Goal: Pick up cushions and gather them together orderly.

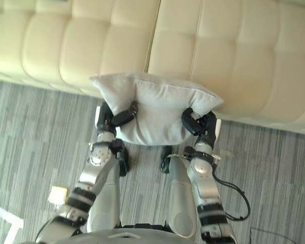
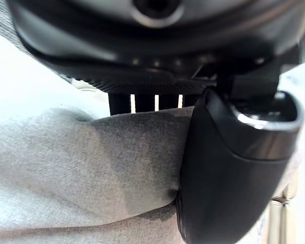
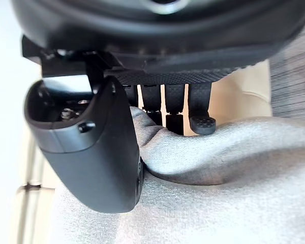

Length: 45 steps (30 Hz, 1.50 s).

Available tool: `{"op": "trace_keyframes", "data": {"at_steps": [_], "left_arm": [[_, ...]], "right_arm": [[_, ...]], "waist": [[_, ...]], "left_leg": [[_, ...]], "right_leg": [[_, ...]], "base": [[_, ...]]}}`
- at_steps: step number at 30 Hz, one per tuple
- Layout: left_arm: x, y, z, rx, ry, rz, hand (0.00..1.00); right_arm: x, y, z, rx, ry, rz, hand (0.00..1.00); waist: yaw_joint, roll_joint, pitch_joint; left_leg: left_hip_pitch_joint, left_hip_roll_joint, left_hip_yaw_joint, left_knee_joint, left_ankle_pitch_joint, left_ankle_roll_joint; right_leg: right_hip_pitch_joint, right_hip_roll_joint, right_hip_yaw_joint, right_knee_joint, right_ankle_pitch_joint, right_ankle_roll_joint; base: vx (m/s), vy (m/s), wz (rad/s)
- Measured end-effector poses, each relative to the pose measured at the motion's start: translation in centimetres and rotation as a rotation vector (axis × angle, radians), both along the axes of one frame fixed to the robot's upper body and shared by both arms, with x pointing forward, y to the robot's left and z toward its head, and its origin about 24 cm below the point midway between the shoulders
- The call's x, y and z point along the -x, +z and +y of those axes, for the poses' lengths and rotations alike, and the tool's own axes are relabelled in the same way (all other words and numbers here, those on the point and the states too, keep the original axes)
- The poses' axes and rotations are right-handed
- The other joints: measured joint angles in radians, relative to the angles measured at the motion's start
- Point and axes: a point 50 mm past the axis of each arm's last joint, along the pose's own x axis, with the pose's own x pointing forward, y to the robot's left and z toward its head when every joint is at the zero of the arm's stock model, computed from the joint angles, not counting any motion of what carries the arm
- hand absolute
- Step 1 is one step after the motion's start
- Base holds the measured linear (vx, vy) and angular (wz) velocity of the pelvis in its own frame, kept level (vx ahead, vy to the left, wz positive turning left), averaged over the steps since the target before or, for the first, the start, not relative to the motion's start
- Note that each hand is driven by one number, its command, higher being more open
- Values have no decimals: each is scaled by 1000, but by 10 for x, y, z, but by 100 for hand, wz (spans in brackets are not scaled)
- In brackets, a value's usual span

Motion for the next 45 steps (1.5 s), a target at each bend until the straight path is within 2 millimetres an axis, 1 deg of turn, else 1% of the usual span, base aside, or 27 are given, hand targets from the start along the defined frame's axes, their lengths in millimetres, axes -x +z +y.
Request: {"op": "trace_keyframes", "data": {"at_steps": [2,6,9,10,11,12,13,15,16,17,19,20,21,22,24,25,26,27,28,29,31,34,35,36,37,39,45], "left_arm": [[17,-9,2,14,-4,31,0],[30,-18,4,23,-11,62,0],[35,-21,5,26,-16,76,0],[40,-25,6,26,-11,95,0],[45,-29,7,27,-7,114,0],[51,-33,8,28,-1,135,0],[52,-34,7,29,-3,138,0],[53,-35,5,29,-17,145,0],[54,-35,4,27,-20,146,0],[54,-36,6,18,-23,152,0],[56,-39,7,9,-22,164,0],[58,-41,9,3,-22,174,0],[64,-47,12,-11,-18,208,0],[66,-50,15,-23,-17,225,0],[68,-56,17,-34,-13,252,0],[71,-60,20,-46,-8,276,0],[72,-62,22,-51,-7,284,0],[75,-64,25,-60,-3,296,0],[77,-65,28,-69,1,305,0],[77,-66,33,-72,10,311,0],[74,-63,36,-80,13,295,0],[71,-61,40,-91,20,285,0],[71,-60,42,-100,12,282,0],[69,-62,40,-98,5,288,0],[68,-65,33,-78,-6,304,0],[68,-65,24,-60,-28,302,0],[69,-65,17,-50,-51,303,0]], "right_arm": [[14,-5,-1,30,9,26,0],[28,-7,-3,94,25,48,0],[32,-9,-3,99,29,60,0],[35,-11,-3,105,37,74,0],[38,-13,-2,115,46,84,0],[39,-13,-1,136,56,85,0],[38,-12,-1,139,56,83,0],[35,-9,-1,145,54,69,0],[35,-9,-1,145,54,66,0],[33,-9,-2,148,53,68,0],[27,-12,-1,151,60,75,0],[23,-15,0,153,65,86,0],[19,-23,2,155,83,118,0],[19,-27,4,155,91,138,0],[20,-35,5,158,101,172,0],[20,-41,7,160,115,201,0],[20,-43,8,161,122,210,0],[19,-47,9,162,137,230,0],[18,-52,10,164,151,251,0],[18,-57,11,174,171,277,0],[17,-58,13,196,185,280,0],[12,-54,16,208,200,260,0],[12,-54,17,210,200,260,0],[11,-54,14,221,198,262,0],[11,-55,7,246,193,275,0],[11,-55,0,263,171,282,0],[14,-53,-4,250,141,276,0]], "waist": [[5,3,-60],[6,16,-105],[7,20,-110],[9,25,-115],[11,32,-130],[11,32,-154],[12,35,-158],[15,40,-170],[18,40,-171],[23,34,-174],[33,26,-176],[35,23,-178],[46,15,-195],[47,-3,-211],[49,-16,-221],[48,-25,-226],[48,-26,-226],[47,-26,-225],[41,-26,-225],[38,-23,-227],[32,-18,-229],[17,-19,-229],[8,-58,-239],[1,-43,-236],[2,-13,-239],[7,21,-245],[5,19,-245]], "left_leg": [[78,5,18,-57,3,-5],[182,6,19,-90,0,-10],[187,26,-3,25,-1,-11],[175,43,-35,121,0,-10],[161,57,-56,189,2,-7],[110,68,-77,280,9,13],[99,65,-83,290,-8,9],[73,11,-96,205,-79,10],[72,-7,-98,160,-85,6],[60,-57,-124,39,-82,0],[53,-94,-154,-81,-49,-10],[57,-103,-160,-134,-1,-9],[101,-114,-158,-187,124,5],[102,-127,-139,-157,110,30],[114,-136,-80,-91,52,65],[161,-147,-52,-97,33,88],[181,-150,-43,-104,28,97],[230,-153,-31,-126,17,113],[280,-154,-31,-151,9,122],[338,-146,-35,-186,8,122],[374,-124,-41,-220,7,119],[391,-102,-52,-230,-6,97],[393,-136,-65,-217,-16,77],[398,-137,-82,-207,-33,54],[398,-112,-103,-203,-41,40],[392,-69,-120,-239,-32,28],[411,-53,-157,-322,26,5]], "right_leg": [[63,12,2,-42,-2,2],[159,17,-2,-55,-33,3],[221,28,-11,-52,-71,-9],[262,42,-13,-52,-87,-20],[287,57,-13,-52,-100,-32],[299,72,-2,-55,-112,-48],[301,75,1,-56,-110,-52],[309,77,17,-89,-105,-64],[315,77,24,-101,-104,-66],[332,77,41,-133,-103,-65],[356,79,64,-164,-102,-62],[374,81,78,-180,-104,-50],[400,81,128,-194,-117,-12],[406,65,150,-193,-123,13],[411,34,175,-145,-112,46],[391,7,170,-53,-98,82],[380,-2,166,-8,-87,102],[356,-22,150,91,-52,141],[332,-43,120,181,-37,124],[303,-72,52,267,-66,74],[263,-81,-5,248,-89,46],[211,-59,8,39,-81,54],[234,-59,59,-201,100,69],[236,-55,54,-189,106,67],[255,-33,38,-208,109,63],[276,13,15,-275,129,40],[309,33,-32,-328,139,24]], "base": [[196,-3,-17],[117,-45,-4],[41,-104,3],[61,-89,-9],[88,-60,-17],[113,-37,-17],[132,4,-16],[142,29,-14],[207,62,-22],[201,72,-29],[219,100,-39],[335,173,-76],[460,235,-82],[545,248,-76],[547,241,-53],[342,155,-55],[330,138,-50],[231,94,-41],[410,141,-42],[302,80,-24],[265,10,-3],[189,-132,11],[190,-245,34],[156,-209,41],[128,-187,16],[76,-142,4],[31,-96,21]]}}
